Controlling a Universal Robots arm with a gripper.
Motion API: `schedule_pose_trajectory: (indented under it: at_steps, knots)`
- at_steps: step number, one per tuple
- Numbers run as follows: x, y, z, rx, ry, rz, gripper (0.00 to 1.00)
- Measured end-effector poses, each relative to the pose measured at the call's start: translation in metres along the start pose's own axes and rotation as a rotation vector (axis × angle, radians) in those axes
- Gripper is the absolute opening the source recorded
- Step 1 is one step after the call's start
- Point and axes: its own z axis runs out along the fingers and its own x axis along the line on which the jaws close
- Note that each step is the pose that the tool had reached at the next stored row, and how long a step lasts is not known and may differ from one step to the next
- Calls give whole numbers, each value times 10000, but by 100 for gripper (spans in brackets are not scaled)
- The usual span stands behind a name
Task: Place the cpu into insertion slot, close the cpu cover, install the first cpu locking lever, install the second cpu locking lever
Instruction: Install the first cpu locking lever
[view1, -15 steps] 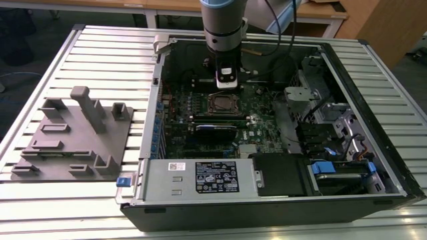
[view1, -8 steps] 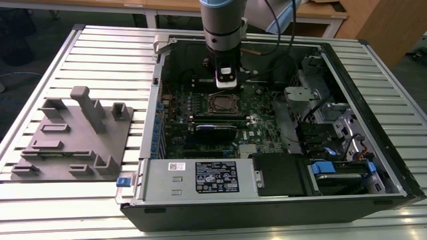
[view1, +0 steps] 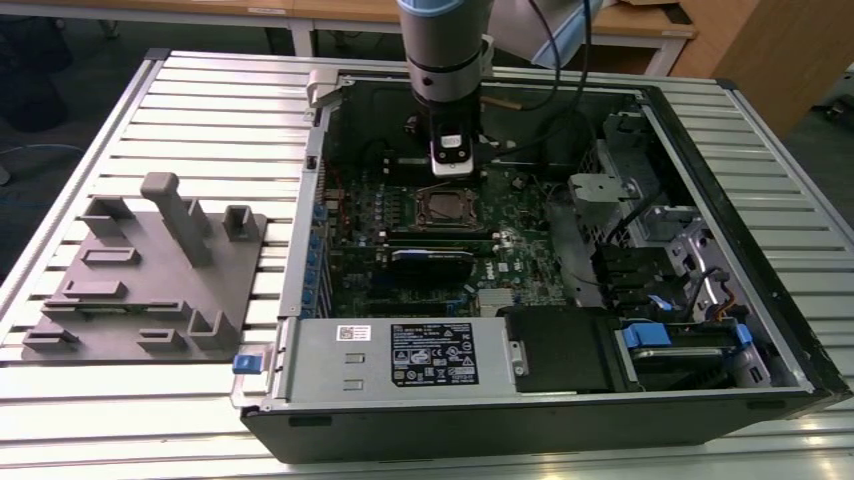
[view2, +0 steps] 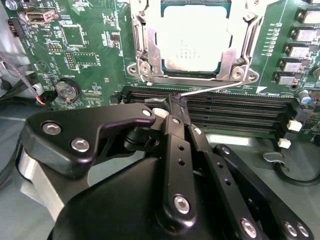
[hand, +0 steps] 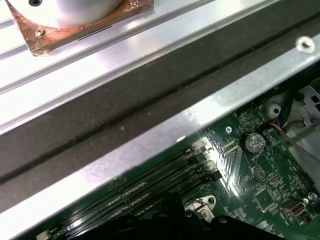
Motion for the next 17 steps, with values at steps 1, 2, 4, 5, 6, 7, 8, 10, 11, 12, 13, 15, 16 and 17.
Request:
schedule_pose_trajectory:
  at_steps: [1, 2, 4, 5, 6, 7, 8, 10, 11, 12, 13, 15, 16, 17]
  knots:
    - [0, -1, 6, -40, -61, -15, 10]
    - [0, -2, 10, -68, -108, -25, 10]
    - [0, -2, 11, -75, -120, -28, 10]
    - [0, -3, 11, -74, -121, -29, 10]
    - [0, -3, 11, -75, -121, -29, 10]
    - [1, -3, 11, -75, -122, -28, 10]
    - [1, -4, 14, -77, -125, -29, 10]
    - [3, -8, 26, -94, -153, -33, 10]
    - [5, -10, 33, -104, -170, -37, 10]
    - [6, -13, 38, -109, -179, -40, 10]
    - [8, -15, 42, -111, -185, -42, 10]
    - [12, -18, 48, -106, -194, -45, 10]
    - [15, -21, 53, -105, -199, -46, 10]
    - [18, -24, 57, -103, -204, -48, 10]
